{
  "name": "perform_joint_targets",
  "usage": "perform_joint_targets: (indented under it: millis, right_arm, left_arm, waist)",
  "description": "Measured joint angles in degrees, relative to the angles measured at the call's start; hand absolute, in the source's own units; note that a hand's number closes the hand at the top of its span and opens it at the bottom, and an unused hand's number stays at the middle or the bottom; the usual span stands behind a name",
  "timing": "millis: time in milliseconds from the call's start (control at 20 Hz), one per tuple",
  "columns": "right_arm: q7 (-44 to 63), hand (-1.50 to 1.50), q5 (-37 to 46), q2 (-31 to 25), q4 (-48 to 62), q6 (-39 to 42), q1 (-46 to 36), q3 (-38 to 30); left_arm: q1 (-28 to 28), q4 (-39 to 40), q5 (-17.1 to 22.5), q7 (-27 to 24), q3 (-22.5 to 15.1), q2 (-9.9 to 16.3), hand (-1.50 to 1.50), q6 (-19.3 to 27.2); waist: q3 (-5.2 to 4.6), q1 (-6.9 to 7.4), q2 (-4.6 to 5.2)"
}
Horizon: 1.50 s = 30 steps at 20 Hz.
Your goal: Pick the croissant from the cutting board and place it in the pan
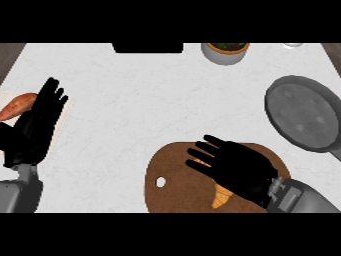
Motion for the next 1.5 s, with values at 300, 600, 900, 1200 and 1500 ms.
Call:
perform_joint_targets:
  millis: [300, 600, 900, 1200, 1500]
  right_arm:
    - [-1.8, -1.5, 3.9, 4.3, 6.2, -0.4, -1.7, -0.3]
    - [-3.7, -1.5, 8.2, 7.2, 13.0, -5.2, -0.8, 0.6]
    - [-5.6, -1.5, 10.6, 10.4, 16.5, -7.6, 0.5, -0.7]
    - [-7.5, 1.5, 12.7, 13.4, 21.8, -8.8, -0.3, -2.3]
    - [-12.4, 1.5, 14.4, 14.6, 25.9, -13.2, -1.4, -2.0]
  left_arm:
    - [-0.9, 0.4, -1.0, 0.8, 0.7, -1.0, 0.0, -0.6]
    - [-0.9, 0.1, -2.1, 1.2, 1.0, -2.1, 0.0, -0.8]
    - [-0.4, 0.9, -2.6, 0.4, 2.1, -2.6, 0.0, -2.2]
    - [-1.0, 0.4, -3.4, 1.2, 2.7, -3.2, 0.0, -2.4]
    - [-0.3, 0.3, -3.5, 0.7, 3.5, -3.3, 0.0, -3.5]
  waist:
    - [0.0, 0.03, 0.01]
    - [0.0, 0.08, 0.01]
    - [0.01, -0.01, 0.0]
    - [-0.02, -0.01, -0.02]
    - [-0.23, -0.01, -0.3]
